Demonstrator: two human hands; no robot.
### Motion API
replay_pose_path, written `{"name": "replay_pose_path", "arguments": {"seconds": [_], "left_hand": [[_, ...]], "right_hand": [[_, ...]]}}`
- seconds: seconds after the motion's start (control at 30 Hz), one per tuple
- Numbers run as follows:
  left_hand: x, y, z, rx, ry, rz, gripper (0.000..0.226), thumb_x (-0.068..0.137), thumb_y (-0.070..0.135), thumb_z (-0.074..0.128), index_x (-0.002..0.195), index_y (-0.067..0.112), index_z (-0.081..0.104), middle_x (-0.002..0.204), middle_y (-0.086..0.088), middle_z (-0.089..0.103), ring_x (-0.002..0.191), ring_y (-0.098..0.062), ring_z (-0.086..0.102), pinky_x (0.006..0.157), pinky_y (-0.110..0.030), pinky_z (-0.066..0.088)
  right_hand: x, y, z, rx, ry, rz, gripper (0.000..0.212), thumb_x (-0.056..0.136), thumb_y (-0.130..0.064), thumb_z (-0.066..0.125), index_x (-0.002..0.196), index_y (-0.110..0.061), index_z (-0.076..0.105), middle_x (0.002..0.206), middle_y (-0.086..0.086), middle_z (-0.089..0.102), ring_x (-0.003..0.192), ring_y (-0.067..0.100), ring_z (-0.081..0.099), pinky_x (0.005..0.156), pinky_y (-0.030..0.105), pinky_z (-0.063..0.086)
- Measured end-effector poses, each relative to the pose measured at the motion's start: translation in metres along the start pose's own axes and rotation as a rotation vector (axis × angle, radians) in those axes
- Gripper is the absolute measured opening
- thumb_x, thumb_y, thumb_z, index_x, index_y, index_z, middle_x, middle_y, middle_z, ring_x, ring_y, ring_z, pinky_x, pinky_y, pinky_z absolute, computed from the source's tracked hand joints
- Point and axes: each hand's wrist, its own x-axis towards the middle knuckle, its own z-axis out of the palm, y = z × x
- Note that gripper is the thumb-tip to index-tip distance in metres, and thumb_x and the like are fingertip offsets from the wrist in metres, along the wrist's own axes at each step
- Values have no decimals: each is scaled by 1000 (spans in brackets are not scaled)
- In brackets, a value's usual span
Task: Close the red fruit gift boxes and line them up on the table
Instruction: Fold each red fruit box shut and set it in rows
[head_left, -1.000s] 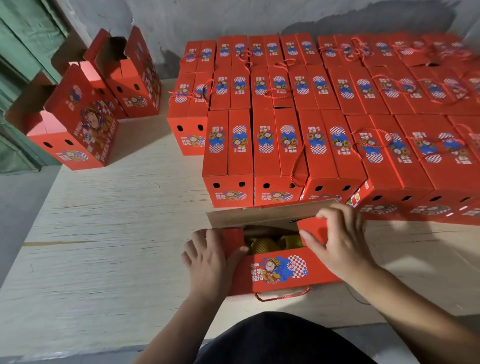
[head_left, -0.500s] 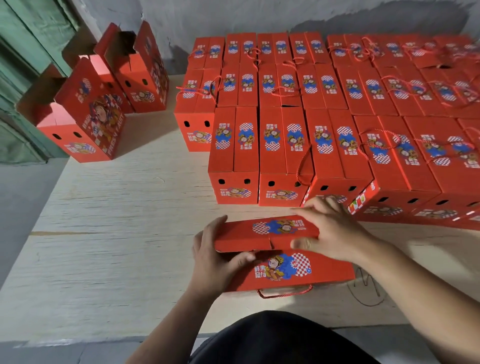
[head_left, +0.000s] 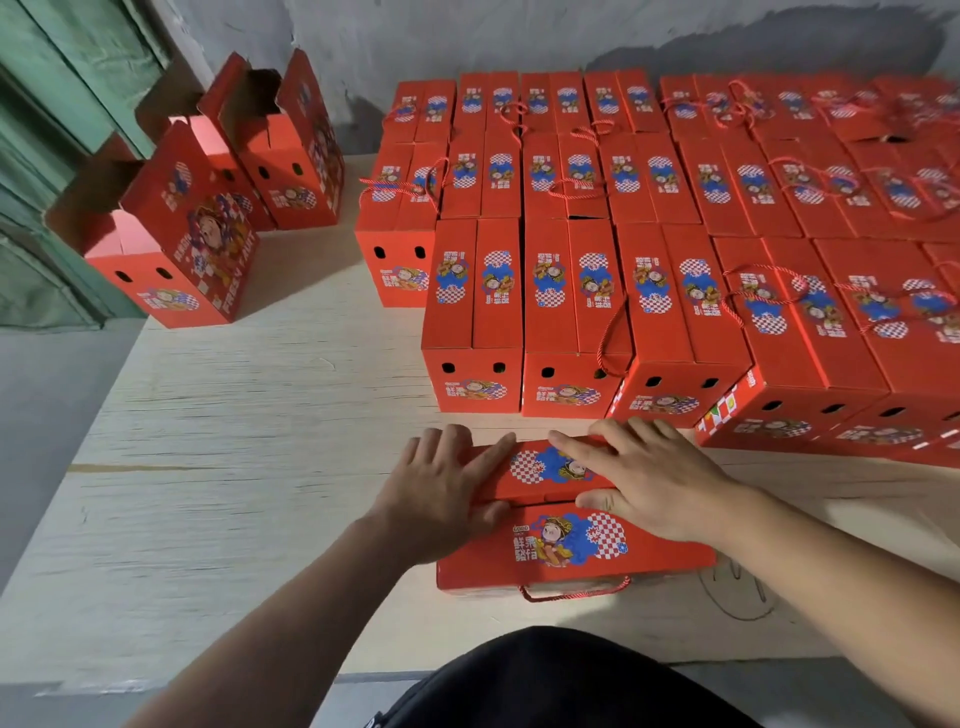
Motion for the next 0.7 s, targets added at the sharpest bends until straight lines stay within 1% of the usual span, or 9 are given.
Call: {"name": "replay_pose_path", "arguments": {"seconds": [0.07, 0.13, 0.27, 0.37, 0.47, 0.53, 0.57, 0.63, 0.7], "left_hand": [[-3, 2, 3, -28, -69, 44, 74, 98, 74, 23, 162, 38, 19, 139, -5, 51, 121, -28, 49, 104, -45, 39], [-1, 2, 1, -65, -153, 30, 78, 95, 80, 4, 163, 42, 3, 152, -5, 43, 135, -28, 40, 114, -46, 30], [13, 19, 6, 35, -209, 42, 78, 93, 75, -10, 160, 35, -14, 160, -9, 32, 141, -31, 33, 117, -47, 25], [19, 28, 10, 47, -230, 78, 78, 95, 74, -10, 161, 33, -14, 162, -8, 28, 141, -31, 32, 118, -47, 24], [13, 24, 12, -71, -113, 62, 77, 98, 78, 8, 163, 37, 3, 157, -2, 39, 139, -26, 38, 118, -44, 24], [2, 22, 17, -165, -45, -77, 77, 96, 82, 19, 161, 42, 15, 157, 3, 41, 141, -26, 39, 118, -43, 24], [-4, 22, 19, -219, -41, -219, 82, 90, 89, 22, 159, 45, 16, 159, 5, 37, 144, -27, 36, 118, -46, 25], [-17, 24, 24, -407, -125, -538, 101, 71, 103, 30, 156, 53, 5, 163, 6, 28, 146, -29, 33, 117, -53, 32], [-21, 25, 26, -682, -186, -697, 116, 56, 107, 44, 150, 60, -5, 160, 6, 29, 139, -27, 45, 106, -56, 49]], "right_hand": [[-1, -1, 2, 19, 6, 1, 74, 91, -80, 1, 157, -50, -14, 147, -5, 33, 122, 25, 46, 106, 43, 38], [-2, -2, 6, 9, 34, 15, 73, 95, -77, 8, 159, -47, -8, 148, -3, 34, 123, 25, 46, 107, 43, 38], [-2, -6, 13, -24, 50, 39, 72, 98, -76, 11, 161, -44, -4, 153, 2, 33, 127, 30, 43, 108, 46, 35], [-1, -8, 16, -23, 45, 60, 77, 95, -80, 8, 161, -43, -5, 156, 2, 32, 129, 30, 40, 109, 48, 33], [-3, -9, 16, 10, 77, 64, 81, 94, -82, 14, 162, -40, -3, 156, -4, 30, 134, 25, 39, 112, 43, 32], [-7, -3, 18, 120, 107, 105, 82, 94, -81, 20, 163, -37, 6, 157, -8, 27, 141, 21, 34, 117, 41, 30], [-10, 0, 19, 203, 149, 160, 81, 94, -79, 25, 162, -35, 15, 156, -8, 29, 143, 20, 33, 118, 41, 30], [-16, 6, 21, 290, 229, 274, 78, 94, -75, 27, 156, -28, 35, 150, -6, 42, 140, 21, 39, 115, 39, 35], [-14, -2, 23, 192, 224, 303, 80, 95, -78, 22, 149, -23, 44, 140, -6, 52, 132, 21, 46, 110, 39, 39]]}}
